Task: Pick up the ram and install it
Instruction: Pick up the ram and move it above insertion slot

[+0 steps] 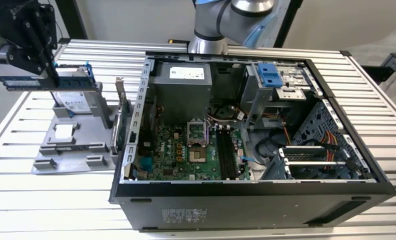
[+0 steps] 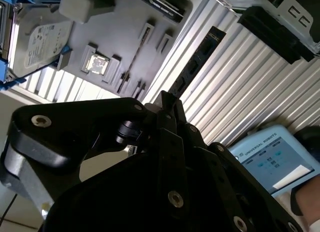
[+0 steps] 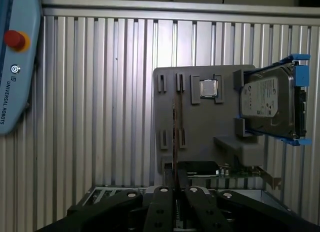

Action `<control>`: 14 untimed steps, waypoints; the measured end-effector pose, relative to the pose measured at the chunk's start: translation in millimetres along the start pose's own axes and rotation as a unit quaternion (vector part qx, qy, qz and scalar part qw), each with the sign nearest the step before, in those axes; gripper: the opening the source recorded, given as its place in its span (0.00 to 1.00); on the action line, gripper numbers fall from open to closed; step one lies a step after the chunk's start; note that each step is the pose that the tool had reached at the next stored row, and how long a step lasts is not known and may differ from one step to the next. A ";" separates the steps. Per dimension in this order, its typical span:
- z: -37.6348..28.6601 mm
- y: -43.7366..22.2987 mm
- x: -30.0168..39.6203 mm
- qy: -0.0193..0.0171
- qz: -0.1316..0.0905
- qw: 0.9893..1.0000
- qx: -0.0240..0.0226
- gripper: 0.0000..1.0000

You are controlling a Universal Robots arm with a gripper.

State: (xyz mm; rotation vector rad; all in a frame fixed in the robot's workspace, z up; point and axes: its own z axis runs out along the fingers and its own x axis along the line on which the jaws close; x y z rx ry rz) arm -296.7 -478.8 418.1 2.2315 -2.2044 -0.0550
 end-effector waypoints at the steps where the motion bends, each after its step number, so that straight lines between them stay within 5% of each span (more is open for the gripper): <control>1: 0.0 -1.3 0.0 0.000 0.000 1.000 0.000 0.00; 14: -0.4 -16.2 -0.1 0.001 0.000 1.000 0.000 0.00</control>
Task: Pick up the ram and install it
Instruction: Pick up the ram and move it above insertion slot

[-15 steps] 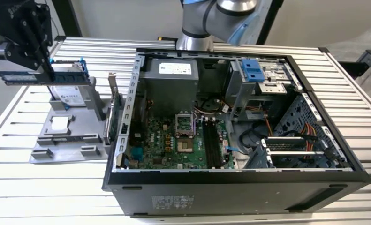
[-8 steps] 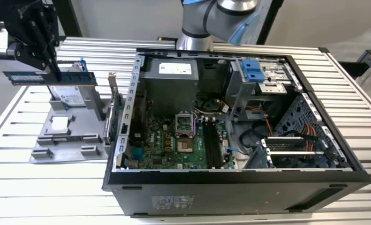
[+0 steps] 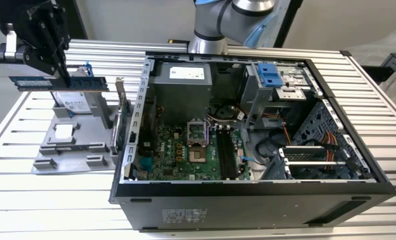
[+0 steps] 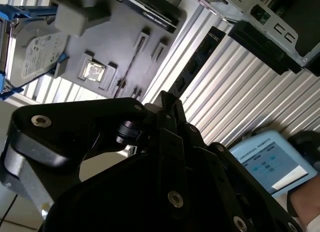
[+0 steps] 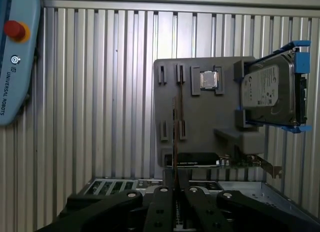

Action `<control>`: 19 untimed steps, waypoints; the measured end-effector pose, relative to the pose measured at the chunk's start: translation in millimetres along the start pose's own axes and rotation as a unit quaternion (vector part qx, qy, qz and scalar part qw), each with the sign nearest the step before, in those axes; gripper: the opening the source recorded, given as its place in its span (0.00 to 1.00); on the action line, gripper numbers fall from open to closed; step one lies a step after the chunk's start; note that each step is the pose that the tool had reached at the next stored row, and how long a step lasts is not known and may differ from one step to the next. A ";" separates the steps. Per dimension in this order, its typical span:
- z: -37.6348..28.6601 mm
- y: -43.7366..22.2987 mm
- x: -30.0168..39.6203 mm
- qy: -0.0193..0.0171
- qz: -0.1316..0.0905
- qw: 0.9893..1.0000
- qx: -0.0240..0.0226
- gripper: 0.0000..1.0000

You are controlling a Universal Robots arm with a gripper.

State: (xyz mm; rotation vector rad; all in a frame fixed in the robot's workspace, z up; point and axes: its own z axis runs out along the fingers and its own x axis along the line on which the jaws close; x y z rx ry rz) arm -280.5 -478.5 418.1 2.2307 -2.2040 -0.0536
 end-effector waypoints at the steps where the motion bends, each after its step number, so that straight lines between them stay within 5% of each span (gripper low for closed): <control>1: 0.0 -0.8 0.0 0.000 0.000 1.000 0.000 0.00; 19: -0.5 -16.6 0.2 0.004 0.000 1.000 0.000 0.00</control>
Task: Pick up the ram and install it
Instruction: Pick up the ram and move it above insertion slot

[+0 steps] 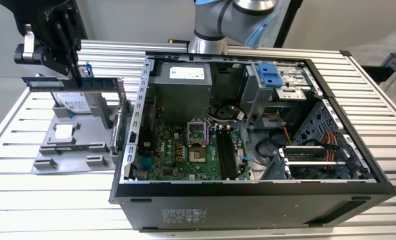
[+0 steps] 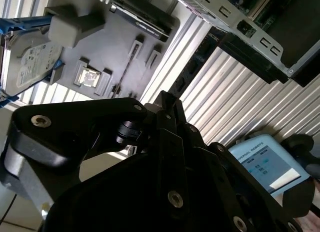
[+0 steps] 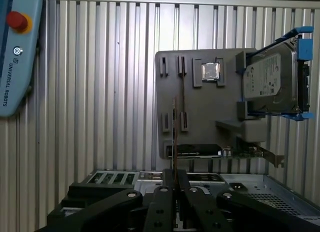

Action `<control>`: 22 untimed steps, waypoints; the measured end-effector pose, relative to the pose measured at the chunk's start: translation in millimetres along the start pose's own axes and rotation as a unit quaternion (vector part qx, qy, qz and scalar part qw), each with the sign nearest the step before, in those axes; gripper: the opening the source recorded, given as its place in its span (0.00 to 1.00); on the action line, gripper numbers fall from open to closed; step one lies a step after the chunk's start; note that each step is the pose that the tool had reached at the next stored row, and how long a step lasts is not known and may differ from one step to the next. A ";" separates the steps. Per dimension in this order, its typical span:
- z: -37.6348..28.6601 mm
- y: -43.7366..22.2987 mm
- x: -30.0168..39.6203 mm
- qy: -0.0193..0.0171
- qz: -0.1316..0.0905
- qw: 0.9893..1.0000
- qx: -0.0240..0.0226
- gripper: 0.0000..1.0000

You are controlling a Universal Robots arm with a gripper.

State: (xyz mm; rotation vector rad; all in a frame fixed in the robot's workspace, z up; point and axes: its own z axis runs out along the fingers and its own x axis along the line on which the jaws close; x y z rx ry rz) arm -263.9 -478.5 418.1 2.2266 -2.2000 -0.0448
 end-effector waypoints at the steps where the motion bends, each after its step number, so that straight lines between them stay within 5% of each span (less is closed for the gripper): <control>1: 0.0 -1.1 0.0 0.000 0.000 1.000 0.000 0.00; 22: -0.7 -24.5 0.3 0.007 0.000 1.000 -0.001 0.00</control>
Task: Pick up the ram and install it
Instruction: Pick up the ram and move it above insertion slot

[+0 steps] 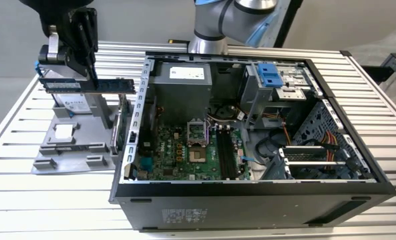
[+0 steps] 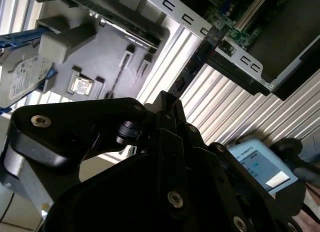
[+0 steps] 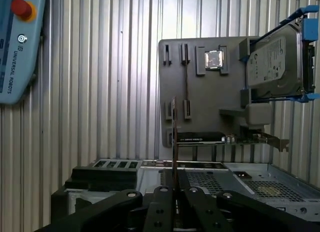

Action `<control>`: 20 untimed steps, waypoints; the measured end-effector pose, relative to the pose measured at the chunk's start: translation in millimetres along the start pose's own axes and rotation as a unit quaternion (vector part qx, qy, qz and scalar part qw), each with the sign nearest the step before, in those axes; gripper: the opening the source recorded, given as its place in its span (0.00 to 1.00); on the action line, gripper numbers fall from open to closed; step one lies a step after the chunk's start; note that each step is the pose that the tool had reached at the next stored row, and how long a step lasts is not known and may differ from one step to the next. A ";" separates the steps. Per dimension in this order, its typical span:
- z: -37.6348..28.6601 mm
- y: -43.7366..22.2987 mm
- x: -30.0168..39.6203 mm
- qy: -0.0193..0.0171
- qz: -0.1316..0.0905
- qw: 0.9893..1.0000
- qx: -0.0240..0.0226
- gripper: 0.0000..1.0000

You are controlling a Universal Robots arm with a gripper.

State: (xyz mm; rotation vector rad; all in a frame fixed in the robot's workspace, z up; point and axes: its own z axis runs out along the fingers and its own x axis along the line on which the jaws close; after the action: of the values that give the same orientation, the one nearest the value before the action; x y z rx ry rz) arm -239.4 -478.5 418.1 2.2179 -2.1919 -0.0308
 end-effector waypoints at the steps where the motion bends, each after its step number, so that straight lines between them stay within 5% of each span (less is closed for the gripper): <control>1: -0.1 -1.2 0.0 0.000 0.000 1.000 0.000 0.00; 20: -0.7 -24.9 0.3 0.006 0.000 1.000 -0.003 0.00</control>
State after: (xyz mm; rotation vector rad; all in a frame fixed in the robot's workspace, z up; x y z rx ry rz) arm -214.5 -478.5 418.1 2.2094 -2.1839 -0.0238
